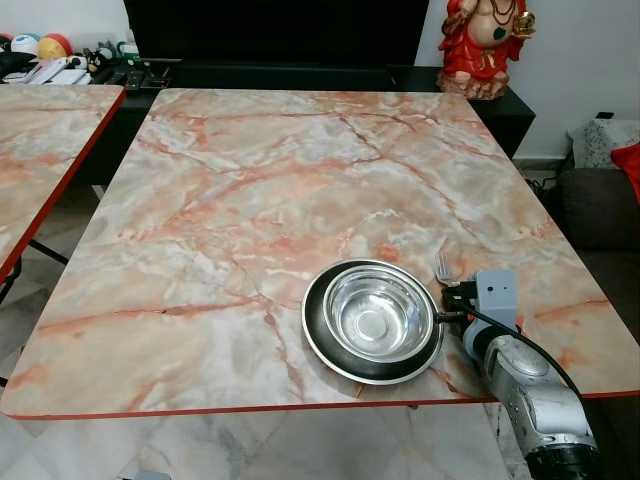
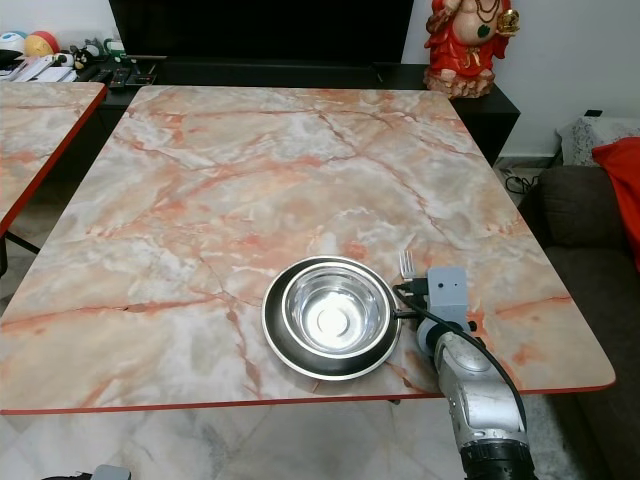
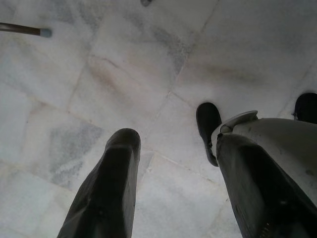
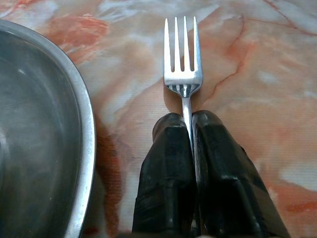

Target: Setting the table

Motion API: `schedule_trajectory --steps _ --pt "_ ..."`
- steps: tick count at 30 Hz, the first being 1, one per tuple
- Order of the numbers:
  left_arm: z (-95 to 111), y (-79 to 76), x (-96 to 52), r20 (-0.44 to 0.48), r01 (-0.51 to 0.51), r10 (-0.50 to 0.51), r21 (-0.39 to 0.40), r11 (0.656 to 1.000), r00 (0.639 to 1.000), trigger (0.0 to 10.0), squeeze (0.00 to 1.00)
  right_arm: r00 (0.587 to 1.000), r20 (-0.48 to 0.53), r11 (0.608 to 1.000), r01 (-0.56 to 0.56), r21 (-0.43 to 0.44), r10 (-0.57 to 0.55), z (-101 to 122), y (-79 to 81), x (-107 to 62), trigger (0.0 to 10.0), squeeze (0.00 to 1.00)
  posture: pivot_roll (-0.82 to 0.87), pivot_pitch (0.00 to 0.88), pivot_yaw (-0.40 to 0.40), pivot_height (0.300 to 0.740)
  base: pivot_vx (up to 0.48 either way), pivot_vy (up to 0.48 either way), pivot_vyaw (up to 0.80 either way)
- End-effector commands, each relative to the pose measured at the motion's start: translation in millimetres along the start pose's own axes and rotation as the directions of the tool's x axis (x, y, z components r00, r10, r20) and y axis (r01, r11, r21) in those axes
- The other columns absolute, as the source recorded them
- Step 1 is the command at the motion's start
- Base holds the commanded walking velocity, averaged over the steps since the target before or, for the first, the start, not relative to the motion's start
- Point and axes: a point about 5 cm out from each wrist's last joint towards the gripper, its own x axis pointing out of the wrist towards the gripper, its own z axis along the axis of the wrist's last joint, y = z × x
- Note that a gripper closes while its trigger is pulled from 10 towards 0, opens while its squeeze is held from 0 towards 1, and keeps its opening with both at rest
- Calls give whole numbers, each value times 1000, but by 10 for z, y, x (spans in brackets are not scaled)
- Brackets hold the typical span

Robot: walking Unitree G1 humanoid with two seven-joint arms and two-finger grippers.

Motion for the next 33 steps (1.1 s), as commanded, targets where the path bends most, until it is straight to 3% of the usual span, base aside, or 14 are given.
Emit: schedule_trajectory --steps 1,7,8,10,11,12,13,15,16,17,18,19,20,33 --pt "-104 11 -27 -44 3 -3 12 1000 999 10000 0 1000 -8 1000 9 3 -9 -4 -22 9 10000 0 19 177 -27 740 0 0 0" --pt "-90 11 -23 -40 4 -3 13 1000 999 10000 0 1000 -8 1000 4 6 -4 -8 -6 14 10000 0 19 176 -26 740 0 0 0" --pt "-86 17 -22 -40 2 -1 13 1000 999 10000 0 1000 -8 1000 4 6 -4 -7 -6 13 10000 278 19 176 -26 740 0 0 0" --pt "-87 18 -22 -41 0 0 13 1000 999 10000 0 1000 -8 1000 8 5 -8 -6 -9 13 10000 263 19 175 -26 740 0 0 0" --pt "-88 17 -22 -41 1 0 13 1000 999 10000 0 1000 -8 1000 9 5 -9 -7 -12 13 10000 118 21 175 -26 740 0 0 0" --pt "-89 17 -22 -41 1 0 13 1000 999 10000 0 1000 -8 1000 10 4 -10 -7 -13 14 10000 118 21 174 -26 740 0 0 0" --pt "-90 18 -23 -42 1 0 13 1000 999 10000 0 1000 -9 1000 9 5 -9 -7 -12 14 10000 0 21 174 -26 740 0 0 0" --pt "-90 18 -23 -41 1 0 13 1000 999 10000 0 1000 -7 1000 1 9 -1 -4 -4 16 10000 12 20 173 -26 740 0 0 0" --pt "-89 18 -23 -41 1 0 13 1000 999 10000 0 1000 -5 1000 -5 19 5 0 5 16 10000 686 21 174 -26 740 0 0 0" --pt "-89 18 -23 -41 1 0 13 1000 999 10000 0 1000 -4 1000 -6 23 7 4 11 17 10000 867 21 174 -26 740 0 0 0" --pt "-88 18 -22 -40 0 0 13 1000 999 10000 0 1000 -5 1000 -1 22 1 5 11 20 10000 765 20 174 -26 740 0 0 0" --pt "-87 18 -22 -40 1 0 12 1000 999 10000 0 1000 -6 1000 2 18 -2 5 7 22 10000 765 20 174 -26 740 0 0 0" --pt "-86 18 -22 -40 0 0 12 1000 999 10000 0 1000 -6 1000 5 15 -5 3 4 24 10000 0 21 173 -26 740 0 0 0" --pt "-89 21 -23 -41 -1 1 13 1000 999 10000 0 1000 1 1000 17 16 -17 17 -11 19 10000 0 21 171 -26 740 0 0 0"
